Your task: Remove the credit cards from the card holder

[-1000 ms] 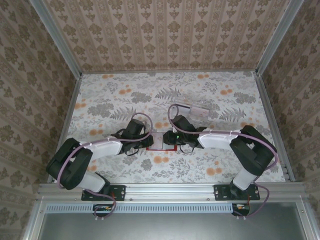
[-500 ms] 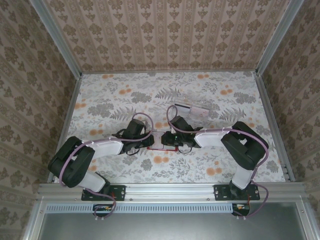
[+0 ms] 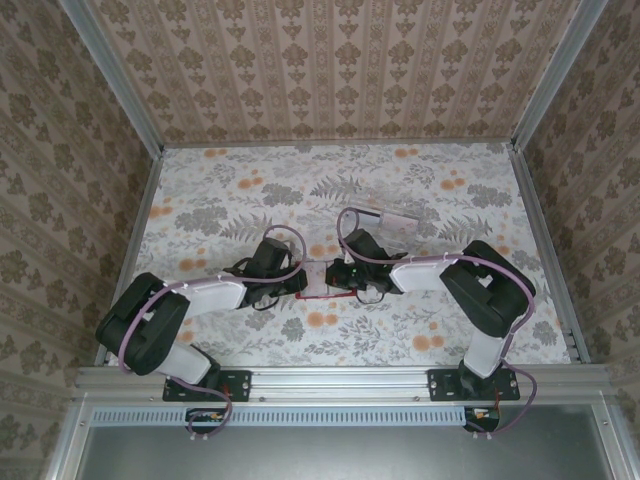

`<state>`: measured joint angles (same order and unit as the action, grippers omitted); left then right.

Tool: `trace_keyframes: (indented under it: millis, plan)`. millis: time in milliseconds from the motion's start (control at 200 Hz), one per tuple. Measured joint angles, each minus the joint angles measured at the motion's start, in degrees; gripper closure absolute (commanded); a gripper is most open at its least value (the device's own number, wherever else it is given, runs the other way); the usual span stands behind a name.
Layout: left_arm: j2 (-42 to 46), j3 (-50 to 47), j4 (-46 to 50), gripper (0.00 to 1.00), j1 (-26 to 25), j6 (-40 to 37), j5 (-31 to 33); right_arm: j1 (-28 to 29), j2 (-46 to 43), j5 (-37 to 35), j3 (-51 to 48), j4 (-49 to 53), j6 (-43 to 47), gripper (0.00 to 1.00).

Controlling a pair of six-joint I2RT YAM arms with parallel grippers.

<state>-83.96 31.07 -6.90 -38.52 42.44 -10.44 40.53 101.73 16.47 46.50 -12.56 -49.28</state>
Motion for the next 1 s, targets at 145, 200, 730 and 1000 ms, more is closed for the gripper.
trace_keyframes:
  millis: [145,200,730,1000]
  plan:
    - [0.00,0.02,0.72,0.93,0.00,0.31,0.81,-1.03,-1.16,0.33,-1.99,-1.25,-0.28,1.00]
    - [0.00,0.02,0.83,0.93,0.00,0.44,1.01,-1.66,-2.03,0.35,-2.97,-1.29,-0.33,1.00]
    - [2.47,2.78,7.54,0.73,-2.10,-0.85,2.97,-3.32,-3.76,1.81,-5.11,-1.49,-0.39,1.00]
    - [1.09,6.47,7.63,0.84,-3.96,-2.08,3.15,-3.32,-3.23,2.36,-5.09,-1.62,-0.39,1.00]
